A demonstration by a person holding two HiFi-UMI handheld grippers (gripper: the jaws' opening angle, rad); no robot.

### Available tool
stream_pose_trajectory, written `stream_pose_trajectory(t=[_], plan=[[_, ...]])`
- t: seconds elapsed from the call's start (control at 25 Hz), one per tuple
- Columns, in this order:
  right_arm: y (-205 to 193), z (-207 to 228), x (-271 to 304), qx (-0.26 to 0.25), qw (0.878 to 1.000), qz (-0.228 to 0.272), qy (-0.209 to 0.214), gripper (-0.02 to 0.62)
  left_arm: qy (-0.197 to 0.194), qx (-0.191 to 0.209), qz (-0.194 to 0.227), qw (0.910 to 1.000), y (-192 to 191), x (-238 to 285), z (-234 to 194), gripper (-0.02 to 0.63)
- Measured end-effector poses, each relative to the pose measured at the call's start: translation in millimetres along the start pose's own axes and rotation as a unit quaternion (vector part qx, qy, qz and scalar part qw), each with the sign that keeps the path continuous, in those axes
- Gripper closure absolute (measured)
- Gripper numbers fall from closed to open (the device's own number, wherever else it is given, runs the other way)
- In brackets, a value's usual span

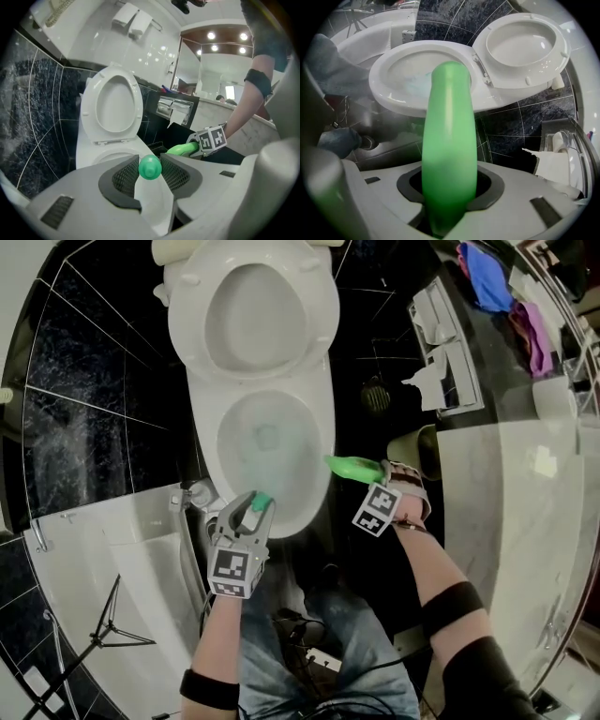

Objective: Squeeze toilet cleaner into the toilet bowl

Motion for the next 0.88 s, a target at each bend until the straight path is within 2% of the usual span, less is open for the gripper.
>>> stream_pose_trajectory(t=[0.48,0.88], plan=[[-1,-62,-26,-0.033,0.999,0.02,0.028,0.416,0.021,-0.008,-0.002,0.9997,-13,-35,14,0.456],[29,-109,-46,-0.067,0.995,0.049,0.057,0.416,0.043,-0.019,-0.002,0.9989,-21,-61,11,0.456]])
Point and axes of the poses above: the fingertips, and each gripper's own axes: x forward along the fingers, z to its right, y out of its top, the point moved 9 cm from there along -x, backward along the fingers, and after that the axes turned 4 degrees about x, right-handed, at the moved point
